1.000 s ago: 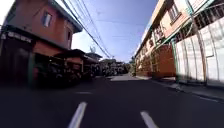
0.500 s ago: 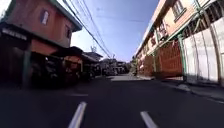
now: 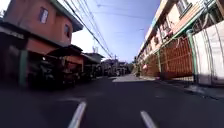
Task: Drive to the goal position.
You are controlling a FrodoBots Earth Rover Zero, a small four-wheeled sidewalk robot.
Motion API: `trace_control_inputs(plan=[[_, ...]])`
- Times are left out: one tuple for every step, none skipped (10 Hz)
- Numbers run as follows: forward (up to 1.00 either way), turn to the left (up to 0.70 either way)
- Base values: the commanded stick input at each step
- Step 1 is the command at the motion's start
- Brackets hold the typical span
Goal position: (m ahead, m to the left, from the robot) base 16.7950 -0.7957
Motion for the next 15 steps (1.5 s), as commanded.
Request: trace_control_inputs(plan=[[0.85, -0.34], [0.85, -0.34], [0.85, -0.34], [0.85, -0.34], [0.85, -0.34], [0.85, -0.34], [0.85, -0.34], [0.85, -0.22], [0.85, 0.0], [0.85, 0.0], [0.85, 0.0], [0.85, 0.0], [0.85, 0.0], [0.85, 0.0], [0.85, 0.0]])
